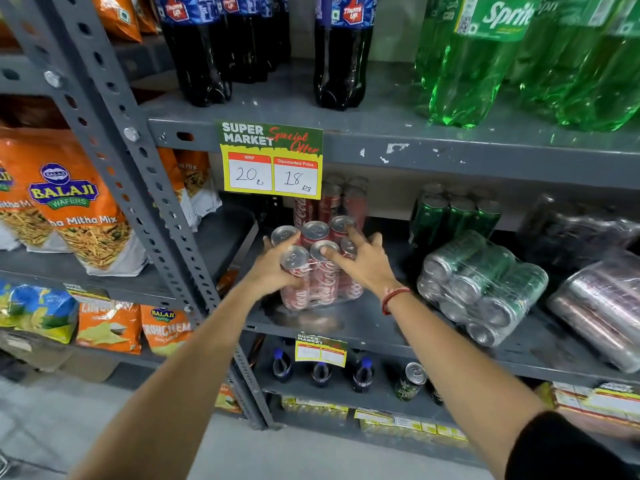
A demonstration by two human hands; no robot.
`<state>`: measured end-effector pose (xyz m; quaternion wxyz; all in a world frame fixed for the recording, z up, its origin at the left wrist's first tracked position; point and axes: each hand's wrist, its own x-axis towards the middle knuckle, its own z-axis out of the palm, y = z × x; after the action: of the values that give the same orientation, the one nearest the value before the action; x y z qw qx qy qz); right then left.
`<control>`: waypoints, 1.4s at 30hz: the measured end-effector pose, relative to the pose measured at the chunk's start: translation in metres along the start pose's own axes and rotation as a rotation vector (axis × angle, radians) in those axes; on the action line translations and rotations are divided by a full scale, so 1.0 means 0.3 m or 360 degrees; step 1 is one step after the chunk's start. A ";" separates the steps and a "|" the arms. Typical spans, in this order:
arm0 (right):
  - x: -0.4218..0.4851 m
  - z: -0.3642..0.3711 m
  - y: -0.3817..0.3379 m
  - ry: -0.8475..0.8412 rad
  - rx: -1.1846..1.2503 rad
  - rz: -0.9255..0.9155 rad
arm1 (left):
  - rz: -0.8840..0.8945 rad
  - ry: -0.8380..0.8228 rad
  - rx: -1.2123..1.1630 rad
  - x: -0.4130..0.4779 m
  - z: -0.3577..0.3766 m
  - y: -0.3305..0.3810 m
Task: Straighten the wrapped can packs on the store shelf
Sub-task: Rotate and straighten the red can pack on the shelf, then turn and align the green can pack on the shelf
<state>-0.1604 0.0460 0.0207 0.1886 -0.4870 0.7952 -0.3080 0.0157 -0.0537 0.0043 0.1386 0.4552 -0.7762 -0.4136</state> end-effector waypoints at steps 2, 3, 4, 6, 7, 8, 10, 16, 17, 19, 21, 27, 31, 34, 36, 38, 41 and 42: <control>-0.049 0.044 -0.033 0.0116 -0.0016 0.0064 | 0.0040 -0.0162 0.0082 0.044 -0.052 -0.015; -0.072 0.067 -0.053 0.0187 -0.0032 0.0101 | 0.0061 -0.0231 0.0123 0.059 -0.076 -0.019; -0.093 0.088 -0.073 0.0252 -0.0053 0.0145 | 0.0096 -0.0285 0.0149 0.056 -0.099 -0.003; -0.123 0.116 -0.098 0.0350 -0.0072 0.0235 | 0.0139 -0.0363 0.0179 0.062 -0.118 -0.001; -0.129 0.124 -0.100 0.0372 -0.0075 0.0261 | 0.0157 -0.0382 0.0191 0.063 -0.122 -0.002; -0.131 0.126 -0.102 0.0379 -0.0076 0.0278 | 0.0161 -0.0382 0.0224 0.056 -0.124 -0.001; -0.129 0.125 -0.106 0.0376 -0.0072 0.0300 | 0.0168 -0.0373 0.0277 0.056 -0.125 -0.003; -0.145 0.050 -0.080 0.0067 0.0212 0.0275 | 0.0037 -0.0281 0.0632 0.003 -0.106 0.064; -0.157 0.017 -0.061 0.0071 0.0339 0.0247 | -0.0024 -0.0252 0.0698 -0.019 -0.090 0.091; -0.185 -0.062 -0.005 0.0242 0.0453 0.0191 | -0.0047 -0.0157 0.0788 -0.059 -0.048 0.160; -0.212 -0.153 0.073 0.0551 0.0462 0.0148 | 0.0068 -0.0001 0.0796 -0.087 0.002 0.246; -0.272 -0.416 0.420 0.0896 0.0193 0.0487 | 0.0510 0.0122 0.0360 -0.035 0.287 0.517; -0.286 -0.501 0.579 0.0406 0.0418 0.0833 | 0.0567 -0.0250 0.0324 0.039 0.517 0.619; -0.252 -0.515 0.642 0.0236 0.0679 0.0870 | 0.0439 -0.0550 0.0342 0.107 0.623 0.647; -0.226 -0.526 0.664 0.0179 0.0726 0.0805 | 0.0395 -0.0692 0.0338 0.161 0.643 0.651; -0.201 -0.542 0.678 0.0121 0.0805 0.0742 | 0.0380 -0.0789 0.0310 0.208 0.643 0.659; -0.173 -0.555 0.692 0.0036 0.0789 0.0724 | 0.0389 -0.0913 0.0353 0.247 0.649 0.668; -0.168 -0.561 0.697 0.0036 0.0771 0.0710 | 0.0384 -0.0908 0.0353 0.246 0.656 0.666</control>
<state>-0.3762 0.2126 0.0043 0.3529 -0.2384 0.7880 -0.4447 -0.2596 0.0359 0.0240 -0.0869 0.2380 -0.8724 -0.4180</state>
